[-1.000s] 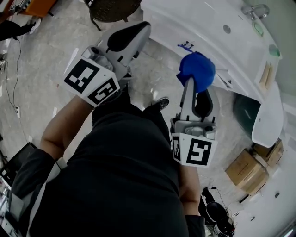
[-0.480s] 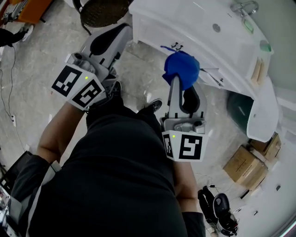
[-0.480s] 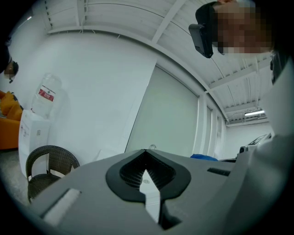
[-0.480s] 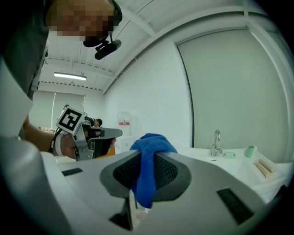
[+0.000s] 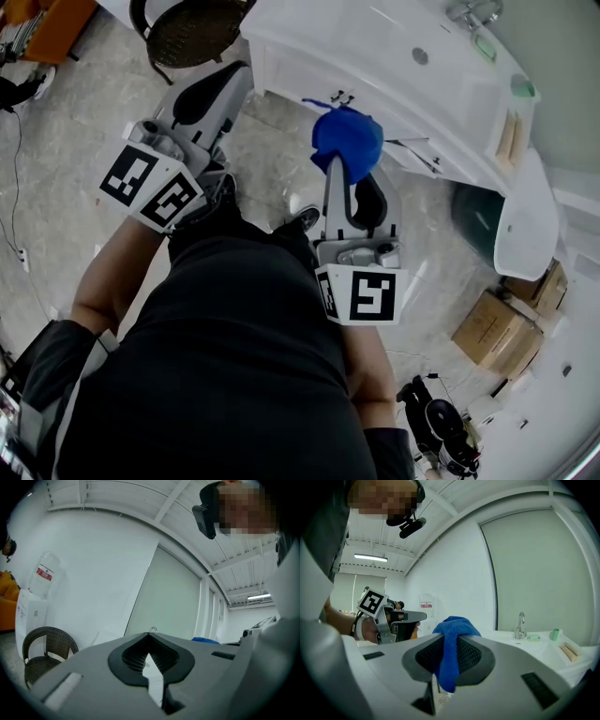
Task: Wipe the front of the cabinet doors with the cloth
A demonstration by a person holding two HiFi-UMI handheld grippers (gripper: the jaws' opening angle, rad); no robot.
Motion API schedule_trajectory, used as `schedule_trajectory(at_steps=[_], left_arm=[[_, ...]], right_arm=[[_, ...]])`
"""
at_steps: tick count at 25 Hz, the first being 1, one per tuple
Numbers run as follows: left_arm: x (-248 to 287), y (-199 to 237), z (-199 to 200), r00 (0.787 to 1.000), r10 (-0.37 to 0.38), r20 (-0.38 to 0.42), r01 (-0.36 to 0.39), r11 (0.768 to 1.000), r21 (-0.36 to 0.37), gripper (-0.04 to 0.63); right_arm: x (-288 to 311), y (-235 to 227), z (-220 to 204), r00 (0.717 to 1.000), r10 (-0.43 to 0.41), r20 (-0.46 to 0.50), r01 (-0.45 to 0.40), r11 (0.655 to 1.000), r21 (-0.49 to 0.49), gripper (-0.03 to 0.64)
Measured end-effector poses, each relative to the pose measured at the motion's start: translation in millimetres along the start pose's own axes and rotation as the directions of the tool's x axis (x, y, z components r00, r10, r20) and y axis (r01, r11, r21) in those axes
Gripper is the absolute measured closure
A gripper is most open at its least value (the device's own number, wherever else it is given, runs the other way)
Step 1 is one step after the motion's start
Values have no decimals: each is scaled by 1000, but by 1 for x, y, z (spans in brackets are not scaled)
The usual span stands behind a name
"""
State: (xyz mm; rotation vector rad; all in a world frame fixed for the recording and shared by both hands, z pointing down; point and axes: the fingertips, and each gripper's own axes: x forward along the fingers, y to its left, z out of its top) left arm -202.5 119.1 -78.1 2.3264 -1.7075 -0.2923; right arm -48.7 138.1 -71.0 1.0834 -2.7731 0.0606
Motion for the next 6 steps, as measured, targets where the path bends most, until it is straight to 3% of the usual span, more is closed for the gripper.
schedule_trajectory(at_steps=[6], left_arm=[[1,0,-5,1000,-2,-8,2,1000,-12,597]], right_arm=[[0,-1,-3,1000,-3,-11,3,1000,1,560]])
